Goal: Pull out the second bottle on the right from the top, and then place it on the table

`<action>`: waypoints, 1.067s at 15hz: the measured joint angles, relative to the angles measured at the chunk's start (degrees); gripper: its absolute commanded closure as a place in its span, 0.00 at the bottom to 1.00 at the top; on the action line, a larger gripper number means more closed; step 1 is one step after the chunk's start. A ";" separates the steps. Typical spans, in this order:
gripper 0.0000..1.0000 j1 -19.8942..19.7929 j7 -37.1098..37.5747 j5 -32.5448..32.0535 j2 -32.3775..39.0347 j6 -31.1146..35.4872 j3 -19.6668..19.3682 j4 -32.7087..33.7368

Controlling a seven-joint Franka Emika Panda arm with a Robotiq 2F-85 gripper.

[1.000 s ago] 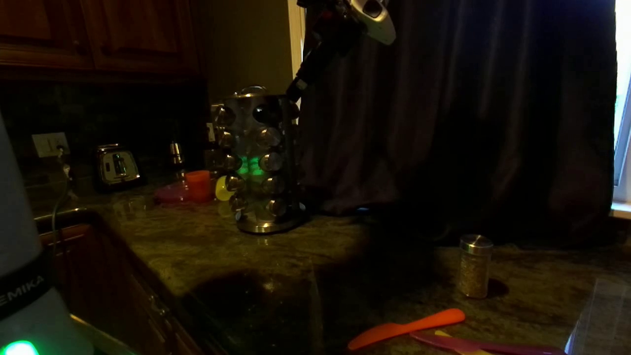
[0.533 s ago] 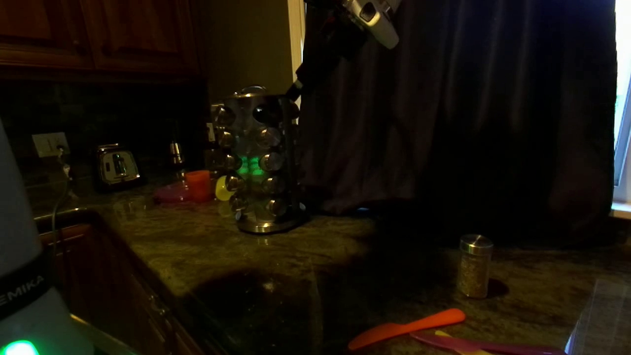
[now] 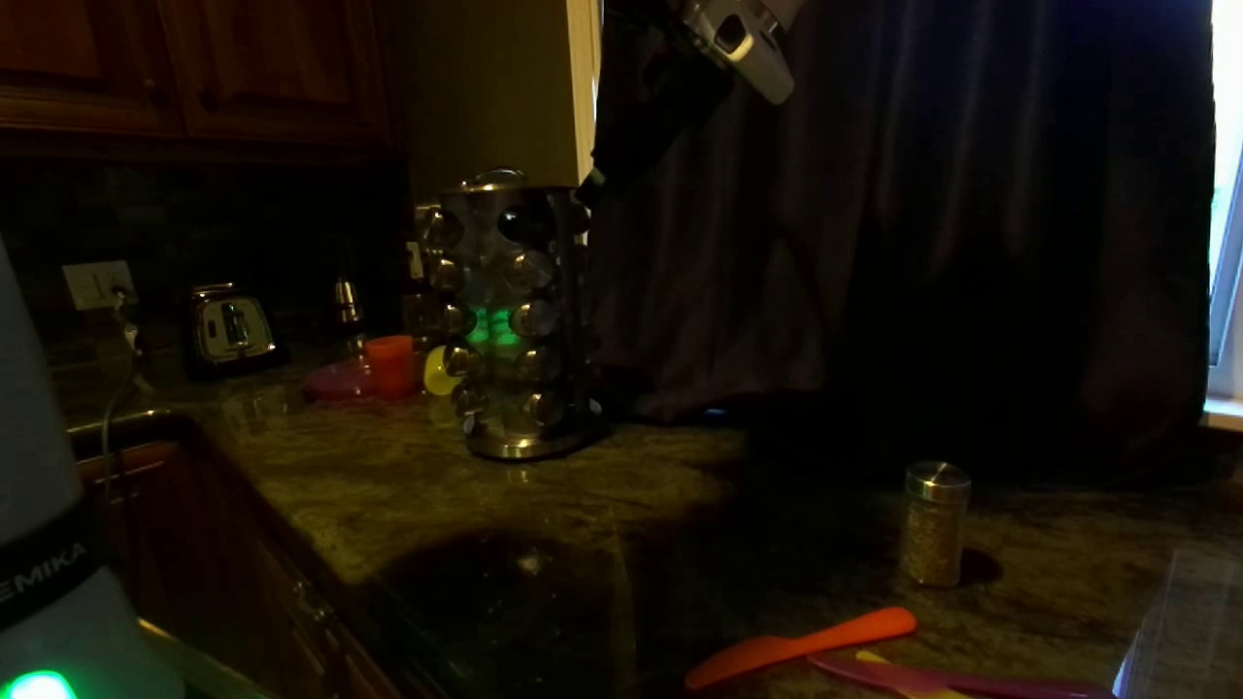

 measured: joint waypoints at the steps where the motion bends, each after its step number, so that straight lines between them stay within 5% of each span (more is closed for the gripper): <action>1: 0.00 0.00 0.00 0.00 0.00 0.00 0.00 0.00; 8: 0.00 -0.61 0.45 1.02 3.58 0.00 -0.61 -0.67; 16: 0.00 -3.31 -5.45 13.52 8.83 -3.90 -2.35 -5.54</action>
